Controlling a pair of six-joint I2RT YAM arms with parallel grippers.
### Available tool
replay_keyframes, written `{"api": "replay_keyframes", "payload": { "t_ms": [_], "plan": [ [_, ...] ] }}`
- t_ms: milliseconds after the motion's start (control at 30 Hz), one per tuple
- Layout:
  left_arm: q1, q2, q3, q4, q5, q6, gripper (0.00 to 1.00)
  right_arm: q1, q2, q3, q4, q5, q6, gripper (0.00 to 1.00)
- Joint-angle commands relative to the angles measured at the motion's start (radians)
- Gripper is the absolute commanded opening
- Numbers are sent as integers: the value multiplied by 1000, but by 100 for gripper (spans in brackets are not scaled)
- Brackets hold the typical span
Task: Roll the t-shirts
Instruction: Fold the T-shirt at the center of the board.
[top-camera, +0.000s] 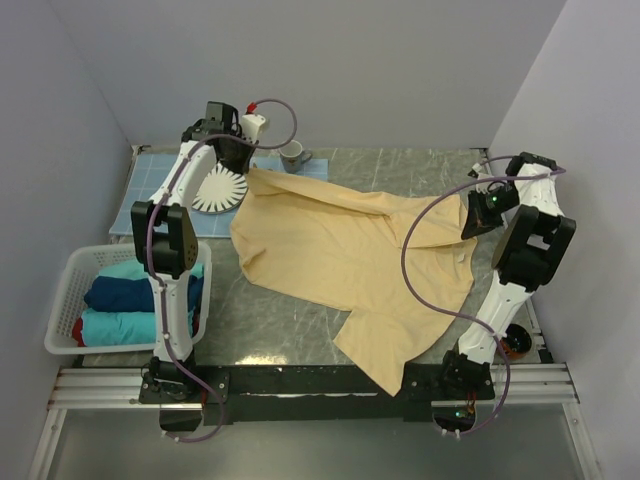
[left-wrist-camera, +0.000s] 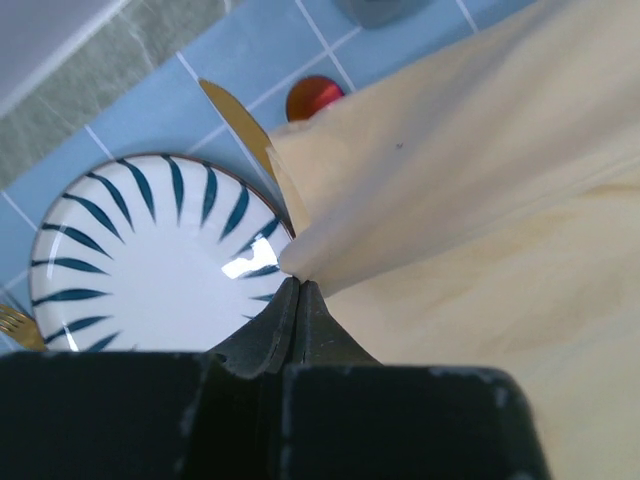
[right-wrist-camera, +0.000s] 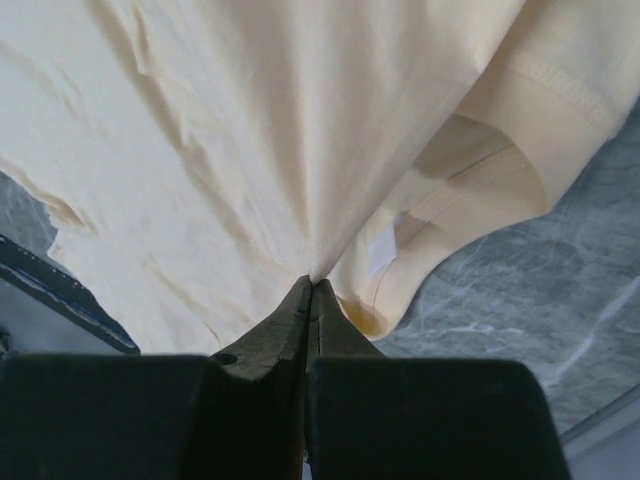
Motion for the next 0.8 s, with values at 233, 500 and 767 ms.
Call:
{"api": "replay_keyframes", "payload": {
  "t_ms": [233,500,767],
  "plan": [
    [-30,-2,156,-23,62,202,1,-27,-49,42,-113,-71,-46,0],
    [-52,-96,-54,-273,72,505,1,-29,-47,-36,-118,-62,-88,0],
    [-53,-79,-39,-355,-14,664,1,-29,-47,-106,-124,5,-155,0]
  ]
}}
